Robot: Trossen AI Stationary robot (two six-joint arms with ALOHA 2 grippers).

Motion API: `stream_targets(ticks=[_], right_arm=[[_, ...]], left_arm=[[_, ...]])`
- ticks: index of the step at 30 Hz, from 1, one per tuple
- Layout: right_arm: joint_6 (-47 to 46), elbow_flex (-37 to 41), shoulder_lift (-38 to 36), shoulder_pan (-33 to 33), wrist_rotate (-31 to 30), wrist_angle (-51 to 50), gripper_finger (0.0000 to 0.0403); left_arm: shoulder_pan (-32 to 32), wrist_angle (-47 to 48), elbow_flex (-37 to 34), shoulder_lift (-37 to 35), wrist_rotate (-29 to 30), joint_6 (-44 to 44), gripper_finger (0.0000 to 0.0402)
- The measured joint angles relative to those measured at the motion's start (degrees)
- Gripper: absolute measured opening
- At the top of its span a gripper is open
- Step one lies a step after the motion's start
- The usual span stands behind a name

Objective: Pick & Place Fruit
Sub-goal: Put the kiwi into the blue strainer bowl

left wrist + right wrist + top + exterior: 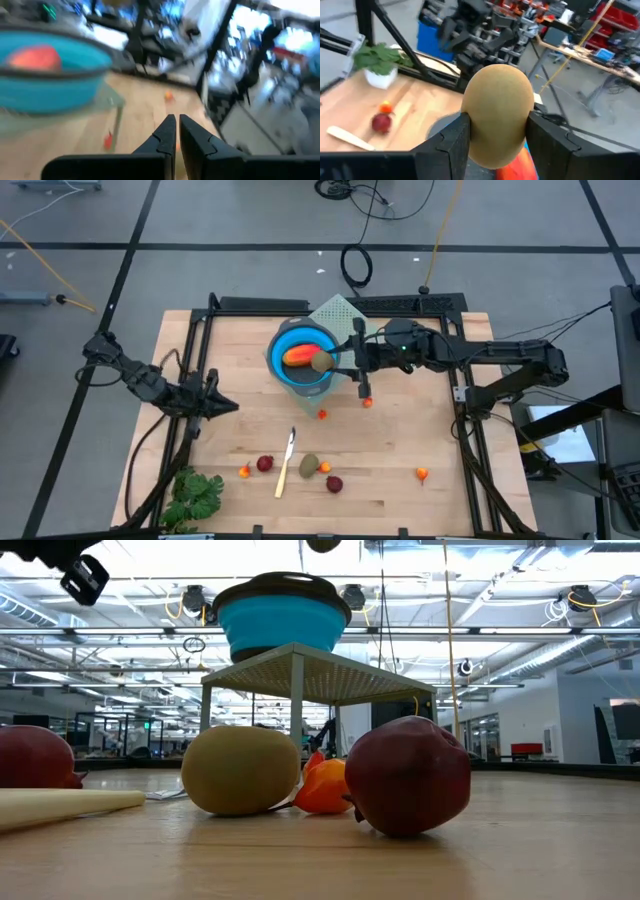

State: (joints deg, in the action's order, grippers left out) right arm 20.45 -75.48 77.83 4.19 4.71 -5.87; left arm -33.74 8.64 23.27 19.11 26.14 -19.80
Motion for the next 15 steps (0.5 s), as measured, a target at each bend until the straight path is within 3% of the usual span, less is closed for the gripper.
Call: stream_targets(ticks=[6, 15], right_arm=[[-2.3, 0.0, 0.0, 0.0, 0.1, 0.9, 0.0165], [-7.8, 0.0, 0.0, 0.0, 1.1, 1.2, 0.0165]], left_arm=[[0.1, -15.5, 0.1, 2.9, 7.9, 5.3, 0.0021], [2.6, -41.4, 0.1, 15.4, 4.6, 27.1, 0.0021]])
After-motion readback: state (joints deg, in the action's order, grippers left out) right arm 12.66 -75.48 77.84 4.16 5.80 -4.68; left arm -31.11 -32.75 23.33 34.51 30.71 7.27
